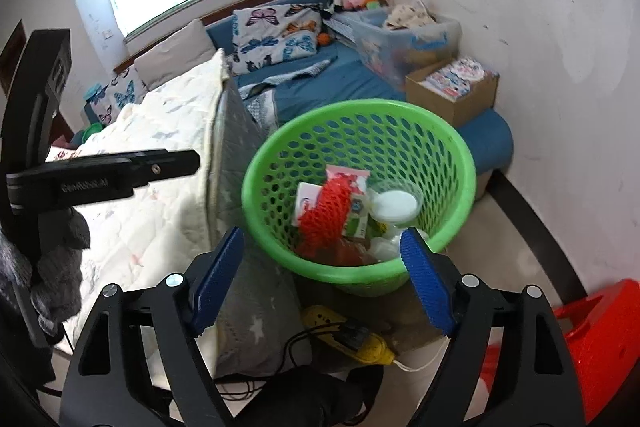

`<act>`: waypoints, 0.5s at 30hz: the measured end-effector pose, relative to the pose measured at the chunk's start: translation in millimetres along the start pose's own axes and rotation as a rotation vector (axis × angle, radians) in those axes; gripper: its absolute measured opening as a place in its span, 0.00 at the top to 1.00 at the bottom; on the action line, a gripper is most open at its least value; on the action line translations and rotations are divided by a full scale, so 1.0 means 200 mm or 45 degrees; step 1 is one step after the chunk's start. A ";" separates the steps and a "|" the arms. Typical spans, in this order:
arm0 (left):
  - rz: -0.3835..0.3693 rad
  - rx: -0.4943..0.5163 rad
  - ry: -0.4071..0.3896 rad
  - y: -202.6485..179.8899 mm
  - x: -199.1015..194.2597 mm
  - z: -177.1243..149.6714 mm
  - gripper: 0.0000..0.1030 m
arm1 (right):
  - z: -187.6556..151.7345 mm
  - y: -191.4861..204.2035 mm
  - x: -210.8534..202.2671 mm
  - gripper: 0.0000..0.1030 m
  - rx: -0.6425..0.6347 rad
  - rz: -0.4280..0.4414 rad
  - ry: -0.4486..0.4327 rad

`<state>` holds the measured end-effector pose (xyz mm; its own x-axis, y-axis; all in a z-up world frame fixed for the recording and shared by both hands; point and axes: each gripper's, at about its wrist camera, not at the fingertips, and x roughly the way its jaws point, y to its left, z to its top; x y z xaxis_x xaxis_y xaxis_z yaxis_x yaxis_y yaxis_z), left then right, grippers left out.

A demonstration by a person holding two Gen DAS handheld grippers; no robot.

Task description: Collect trash

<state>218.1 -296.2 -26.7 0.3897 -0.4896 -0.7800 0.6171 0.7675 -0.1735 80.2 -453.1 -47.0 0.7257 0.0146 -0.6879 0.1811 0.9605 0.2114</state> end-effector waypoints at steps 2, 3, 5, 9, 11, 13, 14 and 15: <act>0.021 -0.023 -0.021 0.05 -0.06 -0.02 0.38 | -0.01 0.05 -0.01 0.22 -0.029 0.002 -0.008; 0.035 -0.031 -0.039 0.07 -0.10 -0.03 0.37 | -0.01 0.08 -0.02 0.20 -0.046 0.000 -0.015; 0.077 -0.040 -0.068 0.12 -0.16 -0.06 0.33 | -0.01 0.13 -0.03 0.18 -0.072 0.000 -0.026; 0.163 -0.056 -0.114 0.21 -0.29 -0.15 0.27 | -0.01 0.22 -0.05 0.14 -0.112 0.021 -0.036; 0.198 -0.066 -0.128 0.25 -0.35 -0.18 0.26 | -0.02 0.26 -0.06 0.11 -0.132 0.025 -0.043; 0.224 -0.086 -0.138 0.29 -0.40 -0.21 0.22 | -0.02 0.30 -0.06 0.09 -0.146 0.032 -0.038; 0.233 -0.092 -0.148 0.31 -0.42 -0.23 0.20 | -0.02 0.33 -0.06 0.09 -0.153 0.041 -0.033; 0.249 -0.098 -0.159 0.32 -0.45 -0.24 0.18 | -0.02 0.35 -0.06 0.08 -0.160 0.045 -0.031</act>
<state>190.2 -182.3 3.9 0.5813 -0.3724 -0.7235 0.4696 0.8796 -0.0754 81.9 -385.3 -27.0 0.7461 0.0438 -0.6644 0.0719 0.9867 0.1458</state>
